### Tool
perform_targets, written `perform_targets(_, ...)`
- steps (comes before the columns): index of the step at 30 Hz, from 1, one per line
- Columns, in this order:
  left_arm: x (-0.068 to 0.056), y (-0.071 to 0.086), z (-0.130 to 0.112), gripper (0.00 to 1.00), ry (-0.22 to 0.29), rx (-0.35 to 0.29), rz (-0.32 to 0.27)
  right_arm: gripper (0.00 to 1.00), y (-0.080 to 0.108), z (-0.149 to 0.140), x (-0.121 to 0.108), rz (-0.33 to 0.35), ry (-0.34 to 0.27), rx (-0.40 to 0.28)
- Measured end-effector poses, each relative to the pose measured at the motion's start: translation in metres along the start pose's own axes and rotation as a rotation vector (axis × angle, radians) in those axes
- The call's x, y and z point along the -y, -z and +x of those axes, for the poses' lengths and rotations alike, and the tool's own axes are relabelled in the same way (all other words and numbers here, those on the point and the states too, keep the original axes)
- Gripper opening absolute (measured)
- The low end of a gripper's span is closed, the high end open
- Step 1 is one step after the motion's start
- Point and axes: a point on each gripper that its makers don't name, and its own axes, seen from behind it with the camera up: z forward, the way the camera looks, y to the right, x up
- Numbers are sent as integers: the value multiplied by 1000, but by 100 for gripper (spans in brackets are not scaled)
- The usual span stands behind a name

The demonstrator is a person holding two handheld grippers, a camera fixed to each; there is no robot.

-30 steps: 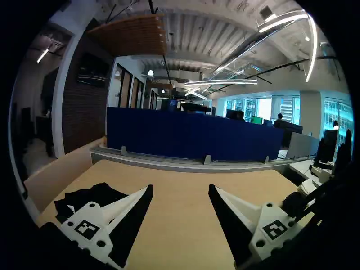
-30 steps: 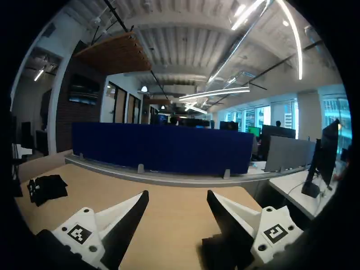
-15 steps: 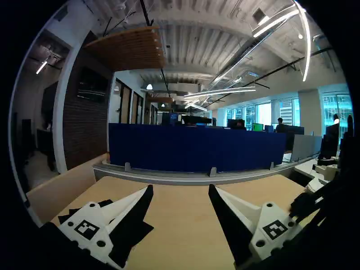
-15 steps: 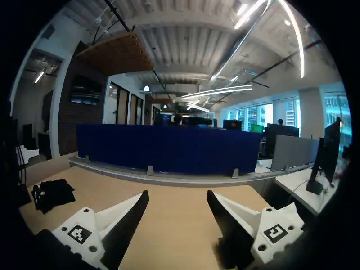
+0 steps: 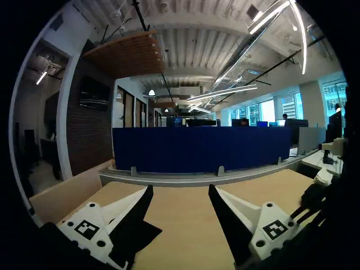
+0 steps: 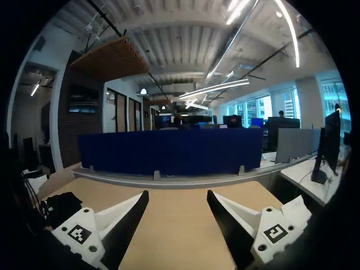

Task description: Fold towel

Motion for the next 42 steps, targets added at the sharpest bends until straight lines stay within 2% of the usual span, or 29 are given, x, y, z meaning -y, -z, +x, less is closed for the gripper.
perform_targets(8, 1, -6, -21, 91, -37, -21, -2, 100, -8, 6, 3, -14, 17, -1)
perform_targets(14, 5, -10, -47, 91, -55, -34, -2, 100, -11, 5, 3, -23, 40, -16)
perform_targets(29, 20, -20, -134, 91, -43, -39, 24, 100, -16, -34, -20, -65, 46, -41)
perform_targets(38, 24, -23, -157, 91, -13, -40, 25, 100, -18, -50, -25, -69, 60, -37)
perform_targets(42, 27, -23, -164, 91, -21, -36, 29, 100, -20, -51, -25, -68, 61, -37)
